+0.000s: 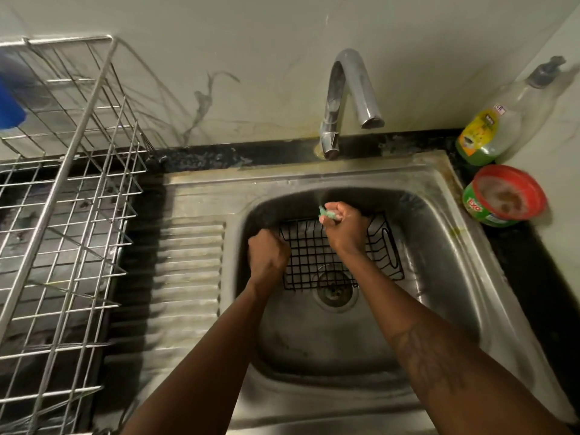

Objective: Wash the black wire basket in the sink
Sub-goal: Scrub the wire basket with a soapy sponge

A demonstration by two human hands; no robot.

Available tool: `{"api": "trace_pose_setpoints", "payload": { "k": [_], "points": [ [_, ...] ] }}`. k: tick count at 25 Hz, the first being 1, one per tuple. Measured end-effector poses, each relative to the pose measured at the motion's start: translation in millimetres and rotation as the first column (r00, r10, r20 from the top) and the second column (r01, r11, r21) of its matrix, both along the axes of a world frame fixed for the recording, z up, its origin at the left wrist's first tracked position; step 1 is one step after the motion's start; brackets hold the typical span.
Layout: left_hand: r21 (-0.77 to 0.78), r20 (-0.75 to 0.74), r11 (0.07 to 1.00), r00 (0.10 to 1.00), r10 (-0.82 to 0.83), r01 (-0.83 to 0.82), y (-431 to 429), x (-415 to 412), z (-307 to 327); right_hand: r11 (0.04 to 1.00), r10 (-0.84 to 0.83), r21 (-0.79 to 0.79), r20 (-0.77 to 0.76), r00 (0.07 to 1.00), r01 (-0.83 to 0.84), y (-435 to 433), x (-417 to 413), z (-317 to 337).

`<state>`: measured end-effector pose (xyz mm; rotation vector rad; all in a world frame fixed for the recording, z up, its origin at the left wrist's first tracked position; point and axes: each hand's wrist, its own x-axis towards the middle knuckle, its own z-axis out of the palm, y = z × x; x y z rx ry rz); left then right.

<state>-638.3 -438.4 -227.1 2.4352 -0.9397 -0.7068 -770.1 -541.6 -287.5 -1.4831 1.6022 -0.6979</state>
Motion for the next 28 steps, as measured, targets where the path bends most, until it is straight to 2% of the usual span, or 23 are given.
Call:
{"api": "trace_pose_setpoints", "payload": {
  "k": [5, 9, 11, 13, 15, 16, 17, 19, 22, 24, 25, 26, 28],
  "points": [
    [0.031, -0.138, 0.994, 0.985, -0.100, 0.105, -3, -7, -16, 0.984, 0.050, -0.146, -0.298, 0.953, -0.097, 19, -8, 7],
    [0.118, -0.252, 0.977, 0.957, -0.144, 0.178, -4, -13, -31, 0.951, 0.160, -0.191, -0.364, 0.917, -0.242, 35, -9, 10],
    [0.138, -0.285, 0.973, 0.948, -0.139, 0.184, -7, -13, -32, 0.898, 0.257, -0.248, -0.374, 0.891, -0.363, 45, 0, 7],
    [0.138, -0.319, 0.964, 0.932, -0.173, 0.226, -9, -16, -23, 0.808, 0.361, -0.284, -0.454, 0.814, -0.516, 51, 12, 8],
    [0.132, -0.338, 0.966, 0.926, -0.168, 0.223, -7, -19, -17, 0.754, 0.399, -0.266, -0.540, 0.741, -0.600, 44, 13, 3],
    [0.138, -0.310, 0.967, 0.937, -0.163, 0.214, -7, -17, -16, 0.772, 0.378, -0.250, -0.560, 0.737, -0.585, 36, 7, 1],
    [0.151, -0.273, 0.967, 0.949, -0.159, 0.205, -8, -15, -16, 0.820, 0.323, -0.255, -0.532, 0.782, -0.512, 27, -7, -1],
    [0.162, -0.225, 0.972, 0.966, -0.131, 0.169, -11, -9, -20, 0.878, 0.132, -0.332, -0.524, 0.842, -0.344, 10, -44, -1],
    [0.160, -0.254, 0.975, 0.961, -0.107, 0.151, -15, -6, -20, 0.912, -0.103, -0.373, -0.612, 0.784, -0.171, -10, -91, 0],
    [0.180, -0.308, 0.972, 0.947, -0.093, 0.154, -15, -7, -23, 0.935, -0.171, -0.346, -0.624, 0.762, -0.074, -16, -94, 0],
    [0.195, -0.334, 0.968, 0.939, -0.087, 0.158, -16, -7, -24, 0.944, -0.148, -0.321, -0.624, 0.768, -0.079, -15, -87, 2],
    [0.205, -0.358, 0.965, 0.930, -0.080, 0.162, -18, -7, -26, 0.939, -0.080, -0.309, -0.627, 0.775, -0.153, -11, -75, 3],
    [0.198, -0.396, 0.968, 0.916, -0.064, 0.153, -21, -7, -29, 0.863, 0.128, -0.311, -0.626, 0.769, -0.397, 15, -39, 4]
  ]
}}
